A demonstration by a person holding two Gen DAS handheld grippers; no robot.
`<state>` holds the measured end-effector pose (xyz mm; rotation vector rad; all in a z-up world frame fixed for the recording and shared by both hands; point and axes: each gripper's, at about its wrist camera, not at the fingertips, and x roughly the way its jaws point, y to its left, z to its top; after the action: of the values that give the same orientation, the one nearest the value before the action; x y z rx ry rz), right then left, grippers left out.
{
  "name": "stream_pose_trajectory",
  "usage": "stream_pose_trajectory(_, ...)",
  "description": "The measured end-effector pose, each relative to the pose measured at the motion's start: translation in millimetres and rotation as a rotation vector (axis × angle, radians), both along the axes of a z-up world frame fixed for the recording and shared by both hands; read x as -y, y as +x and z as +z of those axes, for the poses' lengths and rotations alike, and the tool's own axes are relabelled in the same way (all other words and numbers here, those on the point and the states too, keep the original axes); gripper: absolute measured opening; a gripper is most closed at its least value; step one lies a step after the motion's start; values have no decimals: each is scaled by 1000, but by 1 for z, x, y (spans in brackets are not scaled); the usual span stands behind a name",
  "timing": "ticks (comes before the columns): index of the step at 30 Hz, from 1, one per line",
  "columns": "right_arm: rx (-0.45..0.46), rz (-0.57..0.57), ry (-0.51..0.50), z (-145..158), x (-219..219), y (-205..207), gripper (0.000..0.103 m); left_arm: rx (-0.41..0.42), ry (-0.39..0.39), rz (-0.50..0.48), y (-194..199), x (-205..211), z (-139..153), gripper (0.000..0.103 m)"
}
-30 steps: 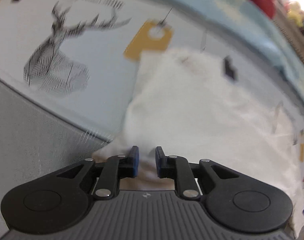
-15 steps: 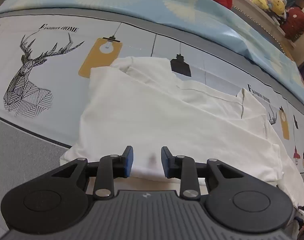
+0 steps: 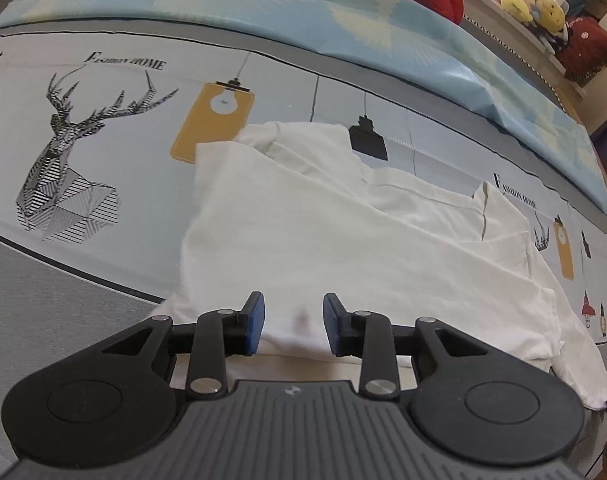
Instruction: Fold small clothes
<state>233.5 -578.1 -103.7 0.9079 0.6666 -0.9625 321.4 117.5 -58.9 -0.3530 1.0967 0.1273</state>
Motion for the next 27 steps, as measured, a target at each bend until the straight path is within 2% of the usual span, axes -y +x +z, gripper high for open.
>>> stream_pose_trajectory(4,39,96,-205,55,-41,24,3,16,-14,25,-7,-16,8,36)
stream_pose_trajectory(7,170,262,-412,115,-108,45,3,26,-24,51,-13,-31,14,36)
stream_pose_trajectory(9,273,402,-533,145,-166,54,3,29,-31,75,-17,-42,17,36)
stream_pose_trajectory(10,325,476,-561,154,-195,56,3,29,-35,87,-18,-47,18,36)
stream_pose_trajectory(11,377,578,-557,160,-230,59,3,30,-39,98,-19,-52,19,36)
stream_pose_trajectory(13,473,851,-465,159,-305,62,3,26,-46,118,-19,-61,19,36)
stream_pose_trajectory(15,517,1114,-384,148,-372,57,4,26,-65,126,-17,-66,20,36)
stream_pose_trajectory(16,513,1242,-352,141,-401,53,5,29,-78,128,-17,-68,21,36)
stream_pose_trajectory(17,473,1407,-282,129,-433,51,5,32,-93,128,-17,-70,22,36)
stream_pose_trajectory(18,419,1522,-214,118,-452,49,7,36,-105,128,-17,-71,22,36)
stream_pose_trajectory(20,262,1656,-113,95,-479,48,16,35,-114,126,-16,-71,21,36)
stream_pose_trajectory(21,184,1682,-105,86,-485,49,19,30,-116,128,-16,-72,19,36)
stream_pose_trajectory(22,144,1674,-113,82,-485,49,20,24,-120,132,-16,-72,16,36)
stream_pose_trajectory(24,84,1599,-114,77,-472,57,31,17,-135,139,-15,-74,10,36)
stream_pose_trajectory(27,29,1455,-98,75,-444,70,36,9,-160,144,-10,-73,-2,36)
